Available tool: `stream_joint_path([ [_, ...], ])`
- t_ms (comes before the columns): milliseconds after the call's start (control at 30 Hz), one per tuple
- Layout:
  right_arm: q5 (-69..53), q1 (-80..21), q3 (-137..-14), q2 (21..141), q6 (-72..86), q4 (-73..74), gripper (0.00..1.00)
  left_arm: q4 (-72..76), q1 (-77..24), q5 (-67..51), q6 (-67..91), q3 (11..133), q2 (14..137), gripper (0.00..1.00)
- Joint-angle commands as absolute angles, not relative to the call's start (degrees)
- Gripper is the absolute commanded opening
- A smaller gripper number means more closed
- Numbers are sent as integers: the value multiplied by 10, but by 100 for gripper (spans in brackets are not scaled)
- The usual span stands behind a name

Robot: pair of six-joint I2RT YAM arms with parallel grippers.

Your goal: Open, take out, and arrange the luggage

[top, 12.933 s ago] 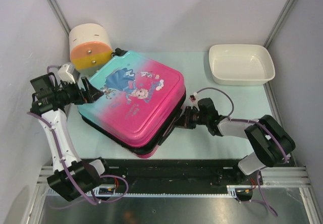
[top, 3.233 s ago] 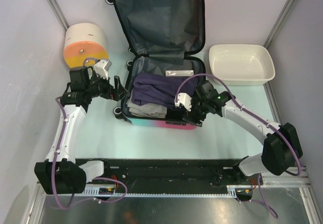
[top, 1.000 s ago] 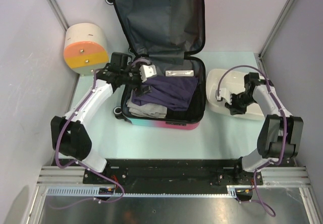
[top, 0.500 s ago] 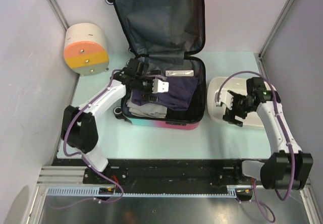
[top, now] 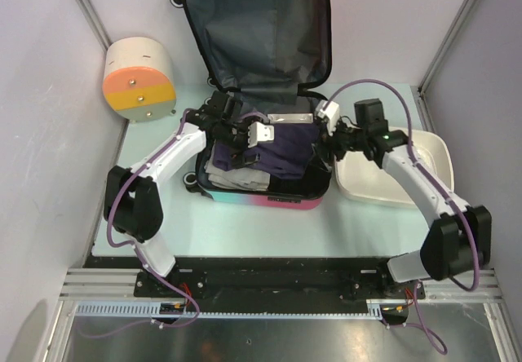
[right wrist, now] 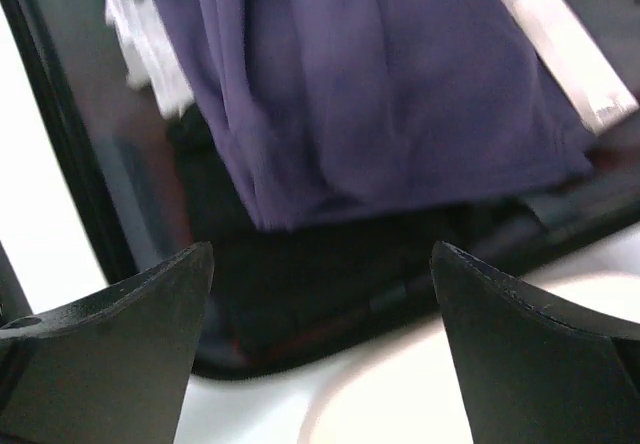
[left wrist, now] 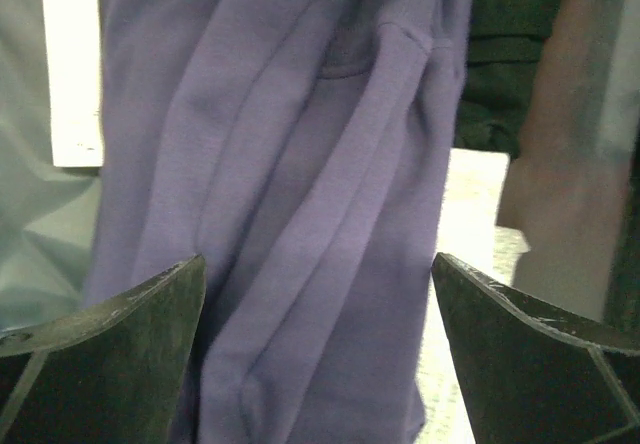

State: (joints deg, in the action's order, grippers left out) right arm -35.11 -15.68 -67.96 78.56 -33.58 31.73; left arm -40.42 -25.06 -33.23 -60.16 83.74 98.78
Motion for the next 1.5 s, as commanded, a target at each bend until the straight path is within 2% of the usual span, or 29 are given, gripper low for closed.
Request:
stream_joint_path([
  [0, -383, -196, -699, 842, -187, 119, 95, -456, -251, -376, -569, 832, 966, 100],
  [200, -380, -229, -760, 963, -186, 12, 95, -464, -250, -374, -564, 808, 937, 99],
  [333, -409, -227, -814, 1040, -170, 32, 94, -464, -243, -383, -548, 811, 918, 100],
  [467, -484, -227, -866, 1088, -199, 125, 81, -463, -208, -393, -513, 850, 925, 100],
  [600, -533, -250, -886, 1090, -295, 277, 76, -463, -174, -381, -501, 924, 961, 100],
  [833, -534, -293, -893, 1098, -430, 428, 71, -464, -174, -362, -534, 961, 1004, 100],
  [967, -491, -308, -881, 1103, -458, 452, 74, -464, -191, -362, -559, 933, 1005, 100],
  [1167, -428, -307, -841, 1066, -442, 381, 82, -467, -207, -354, -599, 835, 959, 98],
  [1300, -382, -310, -814, 1049, -455, 357, 84, -467, -207, -338, -609, 811, 955, 97],
  [1333, -374, -313, -809, 1049, -460, 352, 88, -468, -207, -336, -610, 809, 956, 97],
  [1467, -331, -325, -781, 1036, -486, 331, 91, -467, -207, -331, -608, 806, 962, 95],
])
